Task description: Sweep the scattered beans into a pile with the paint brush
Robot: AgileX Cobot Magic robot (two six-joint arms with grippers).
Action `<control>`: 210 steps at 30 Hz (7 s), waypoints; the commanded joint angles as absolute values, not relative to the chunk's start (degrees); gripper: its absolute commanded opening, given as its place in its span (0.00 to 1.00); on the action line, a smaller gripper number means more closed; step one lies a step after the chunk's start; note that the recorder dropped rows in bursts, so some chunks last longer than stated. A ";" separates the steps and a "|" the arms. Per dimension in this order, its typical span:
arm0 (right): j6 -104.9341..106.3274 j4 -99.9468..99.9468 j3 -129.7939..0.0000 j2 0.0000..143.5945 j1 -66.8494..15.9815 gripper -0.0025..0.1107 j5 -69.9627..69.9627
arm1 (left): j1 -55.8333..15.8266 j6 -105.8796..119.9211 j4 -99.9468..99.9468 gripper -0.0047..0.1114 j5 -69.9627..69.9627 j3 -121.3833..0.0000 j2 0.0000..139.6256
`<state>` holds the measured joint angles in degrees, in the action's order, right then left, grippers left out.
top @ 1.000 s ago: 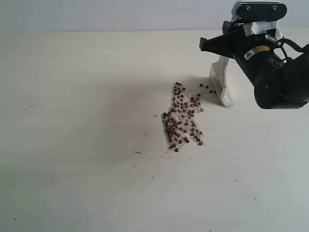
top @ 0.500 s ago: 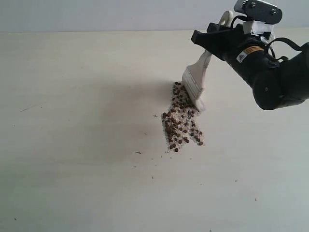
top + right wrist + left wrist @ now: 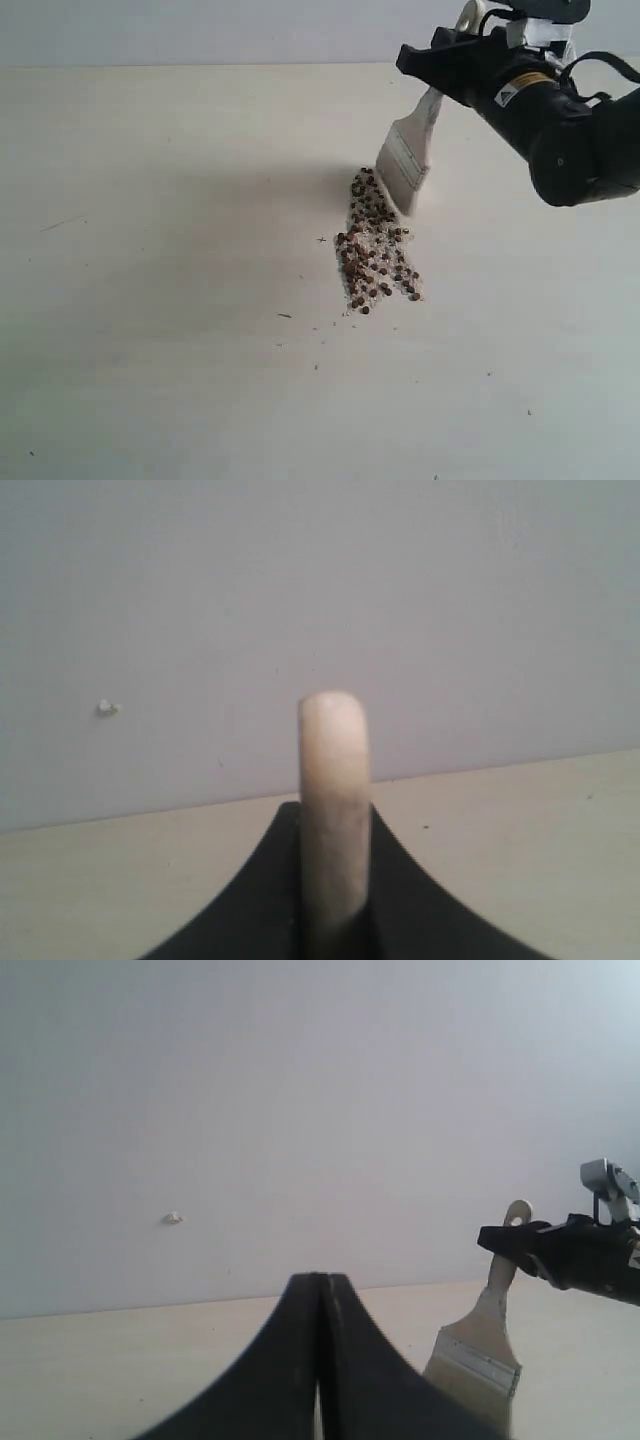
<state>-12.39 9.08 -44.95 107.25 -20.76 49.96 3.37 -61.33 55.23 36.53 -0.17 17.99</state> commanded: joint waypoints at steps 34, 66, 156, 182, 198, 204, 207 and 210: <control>-13.04 21.55 -23.12 101.09 -31.97 0.02 68.78 | 3.45 -61.25 55.28 0.04 36.78 0.00 17.60; -21.10 33.64 -26.99 103.97 -47.01 0.02 69.96 | 3.45 -61.25 55.28 0.04 36.78 0.00 17.60; 19.37 38.62 -41.44 95.49 -42.59 0.02 57.34 | 3.45 -61.16 55.28 0.04 36.67 0.00 17.60; -45.42 -74.01 -76.36 117.42 -3.20 0.02 69.96 | 3.45 -61.16 55.28 0.04 36.67 0.00 17.60; -68.87 -89.46 -109.04 136.59 -3.32 0.02 69.96 | 3.45 -61.16 55.28 0.04 36.67 0.00 17.60; -67.72 -85.62 -109.04 139.73 -3.32 0.02 69.96 | 3.45 -61.16 55.28 0.04 36.67 0.00 17.60; -67.87 -85.96 -109.04 140.78 -3.32 0.02 69.96 | 3.45 -61.16 55.28 0.04 36.67 0.00 17.60; -68.80 -87.84 -109.04 140.90 -3.32 0.02 69.96 | 3.45 -61.16 55.28 0.04 36.67 0.00 17.60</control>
